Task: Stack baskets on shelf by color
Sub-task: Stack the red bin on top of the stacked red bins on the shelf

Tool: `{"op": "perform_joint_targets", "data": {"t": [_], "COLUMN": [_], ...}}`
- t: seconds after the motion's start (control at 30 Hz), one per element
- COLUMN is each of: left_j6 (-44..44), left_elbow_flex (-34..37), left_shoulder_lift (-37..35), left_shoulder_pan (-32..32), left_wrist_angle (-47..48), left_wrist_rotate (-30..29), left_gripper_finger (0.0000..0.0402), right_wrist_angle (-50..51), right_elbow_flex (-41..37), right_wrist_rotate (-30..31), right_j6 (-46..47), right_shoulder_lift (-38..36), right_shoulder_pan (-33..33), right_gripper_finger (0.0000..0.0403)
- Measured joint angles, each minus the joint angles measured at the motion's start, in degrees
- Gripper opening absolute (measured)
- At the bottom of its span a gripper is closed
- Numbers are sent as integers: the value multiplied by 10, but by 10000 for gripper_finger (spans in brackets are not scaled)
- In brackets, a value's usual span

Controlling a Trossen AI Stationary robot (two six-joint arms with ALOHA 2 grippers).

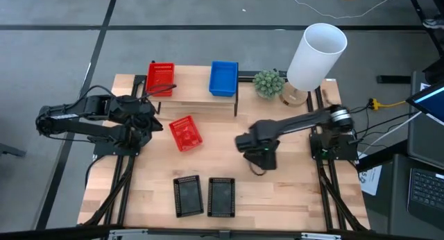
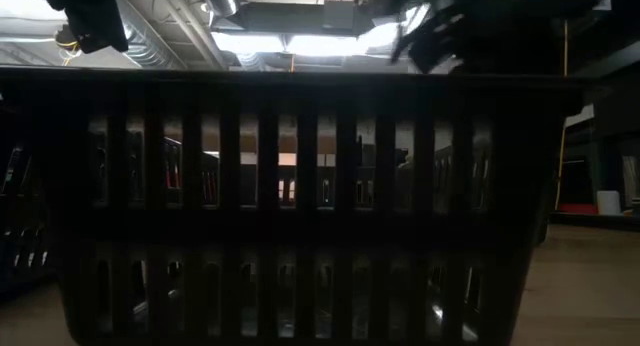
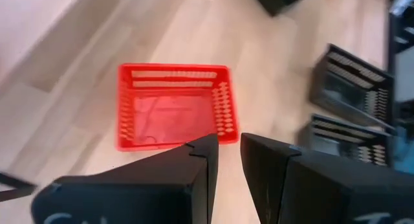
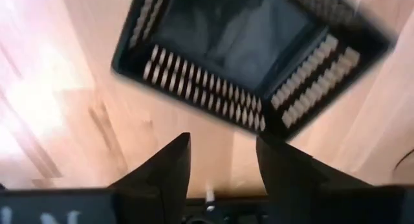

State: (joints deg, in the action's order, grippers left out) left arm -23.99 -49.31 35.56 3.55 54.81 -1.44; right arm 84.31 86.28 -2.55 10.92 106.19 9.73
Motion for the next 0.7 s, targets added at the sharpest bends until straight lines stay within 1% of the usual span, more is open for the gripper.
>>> {"op": "perform_joint_targets", "data": {"t": [0.13,0.27,0.4,0.47,0.6,0.7], "left_j6": [2,8,7,7,3,1], "left_elbow_flex": [0,0,0,0,0,0], "left_shoulder_lift": [37,101,178,208,252,279], "left_shoulder_pan": [0,0,0,0,0,0], "left_wrist_angle": [0,-3,-41,-75,-139,-159], "left_wrist_rotate": [-39,-43,-42,-34,-20,-19], "left_gripper_finger": [58,58,58,58,58,58], "right_wrist_angle": [-65,-174,-283,-324,-370,-393], "right_elbow_flex": [-103,-205,-296,-334,-390,-427], "right_wrist_rotate": [2,16,28,30,31,31], "right_j6": [58,103,147,171,217,235], "right_shoulder_lift": [-108,-215,-303,-337,-389,-414], "right_shoulder_pan": [26,52,73,80,94,102], "right_gripper_finger": [174,174,174,174,174,174]}}
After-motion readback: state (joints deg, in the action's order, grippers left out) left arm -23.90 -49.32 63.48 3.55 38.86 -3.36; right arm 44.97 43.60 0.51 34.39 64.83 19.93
